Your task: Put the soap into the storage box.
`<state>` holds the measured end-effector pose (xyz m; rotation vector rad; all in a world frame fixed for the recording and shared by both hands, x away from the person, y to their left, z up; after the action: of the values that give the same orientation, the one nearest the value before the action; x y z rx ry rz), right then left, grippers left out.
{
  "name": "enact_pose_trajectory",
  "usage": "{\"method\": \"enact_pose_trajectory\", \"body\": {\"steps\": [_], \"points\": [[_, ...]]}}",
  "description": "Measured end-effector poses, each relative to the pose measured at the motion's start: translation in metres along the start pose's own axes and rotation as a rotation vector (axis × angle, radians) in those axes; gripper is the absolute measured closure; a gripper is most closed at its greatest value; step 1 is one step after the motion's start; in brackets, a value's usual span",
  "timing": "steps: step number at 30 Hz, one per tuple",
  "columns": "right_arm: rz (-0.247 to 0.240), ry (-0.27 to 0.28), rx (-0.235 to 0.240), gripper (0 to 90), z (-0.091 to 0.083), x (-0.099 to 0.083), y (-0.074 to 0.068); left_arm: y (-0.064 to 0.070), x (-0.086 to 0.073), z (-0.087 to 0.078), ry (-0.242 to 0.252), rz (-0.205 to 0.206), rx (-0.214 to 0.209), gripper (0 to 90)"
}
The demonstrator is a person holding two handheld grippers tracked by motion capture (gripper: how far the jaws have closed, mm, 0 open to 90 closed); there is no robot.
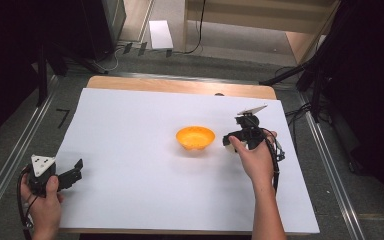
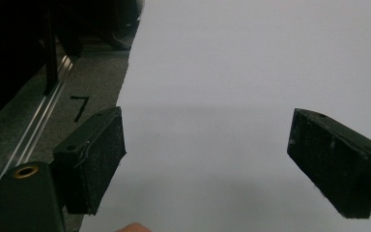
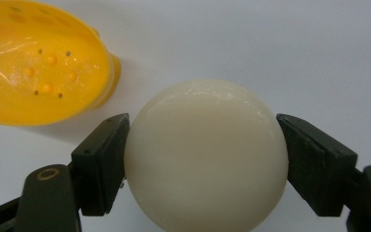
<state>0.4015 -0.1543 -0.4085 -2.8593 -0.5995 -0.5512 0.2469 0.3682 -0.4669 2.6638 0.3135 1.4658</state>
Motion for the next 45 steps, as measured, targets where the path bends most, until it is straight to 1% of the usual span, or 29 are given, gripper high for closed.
{"method": "enact_pose_trajectory", "body": {"steps": [8,12,28,29,45], "points": [[-0.016,-0.002,0.01,22.9,-0.002,0.009,-0.008,0.0,0.0,0.0,-0.002,0.001,-0.003,14.2],[-0.031,-0.002,0.011,22.9,-0.002,0.013,-0.013,0.0,0.0,0.0,-0.004,0.005,-0.007,14.2],[-0.059,-0.007,0.035,22.9,0.003,0.028,-0.032,0.0,0.0,0.001,-0.007,0.007,-0.009,14.2],[-0.065,-0.009,0.039,22.9,0.004,0.031,-0.036,0.0,0.0,0.001,-0.007,0.007,-0.009,14.2],[-0.101,-0.009,0.044,22.9,0.005,0.044,-0.054,0.0,0.0,0.001,-0.009,0.008,-0.012,14.3]]}}
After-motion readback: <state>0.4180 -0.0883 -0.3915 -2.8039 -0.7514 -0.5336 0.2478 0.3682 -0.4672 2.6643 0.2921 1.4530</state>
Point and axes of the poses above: each handheld gripper's, and its own axes: z roughly forward along the jaws, x roughly out of its top, y roughly to its right, the point moved 1 cm from there along z, roughly forward along the jaws, and after that the axes turned 14 degrees about -z, right-handed, at the moved point
